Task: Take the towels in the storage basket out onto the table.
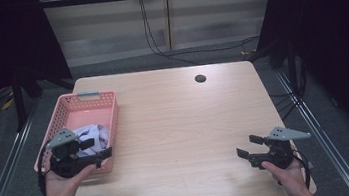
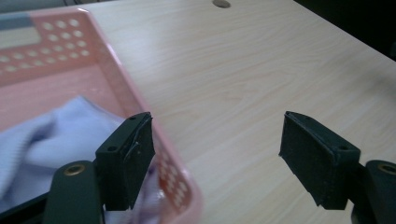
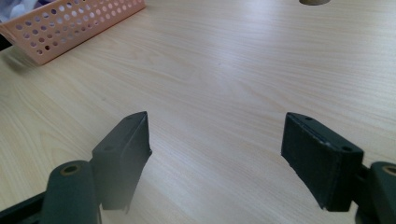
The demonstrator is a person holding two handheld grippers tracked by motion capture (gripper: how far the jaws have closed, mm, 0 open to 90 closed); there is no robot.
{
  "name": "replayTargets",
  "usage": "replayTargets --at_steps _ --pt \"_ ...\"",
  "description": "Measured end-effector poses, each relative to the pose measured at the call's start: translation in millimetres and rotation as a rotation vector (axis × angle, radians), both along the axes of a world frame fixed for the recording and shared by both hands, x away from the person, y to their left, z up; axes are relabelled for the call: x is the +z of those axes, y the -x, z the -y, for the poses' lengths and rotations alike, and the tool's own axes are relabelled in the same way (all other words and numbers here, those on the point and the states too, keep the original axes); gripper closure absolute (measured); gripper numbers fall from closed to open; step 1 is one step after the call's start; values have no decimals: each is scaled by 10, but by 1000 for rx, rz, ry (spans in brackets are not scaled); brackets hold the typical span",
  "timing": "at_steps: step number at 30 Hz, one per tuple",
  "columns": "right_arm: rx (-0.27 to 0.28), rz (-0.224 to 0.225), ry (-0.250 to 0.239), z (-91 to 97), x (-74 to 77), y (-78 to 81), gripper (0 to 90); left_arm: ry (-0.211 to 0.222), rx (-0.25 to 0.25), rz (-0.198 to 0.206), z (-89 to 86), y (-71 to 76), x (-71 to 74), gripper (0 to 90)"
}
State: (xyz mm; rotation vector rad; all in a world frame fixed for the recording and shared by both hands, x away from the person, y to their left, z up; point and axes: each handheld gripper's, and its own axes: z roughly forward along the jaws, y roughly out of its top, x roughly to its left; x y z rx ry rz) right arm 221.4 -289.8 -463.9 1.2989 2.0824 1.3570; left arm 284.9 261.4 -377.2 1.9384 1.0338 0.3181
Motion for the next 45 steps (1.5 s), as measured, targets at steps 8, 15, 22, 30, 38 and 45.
replayTargets --at_steps 8,15,22,30,38,45 --pt "13 -17 -2 -22 -20 -28 230 -84 47 -44 -327 -298 79 230" --pt "26 -33 4 -29 -47 -55 222 -143 84 -101 -498 -595 28 211" --pt "30 -42 3 -34 -56 -61 220 -190 58 -209 -496 -796 -273 200" --pt "60 -63 -7 -50 -70 -73 220 -302 70 -342 -507 -945 -563 149" --pt "51 -45 -5 -44 -61 -66 257 -351 42 -445 -510 -1107 -656 85" --pt "54 -49 -19 -14 -62 -69 255 -417 16 -542 -358 -1260 -778 0"
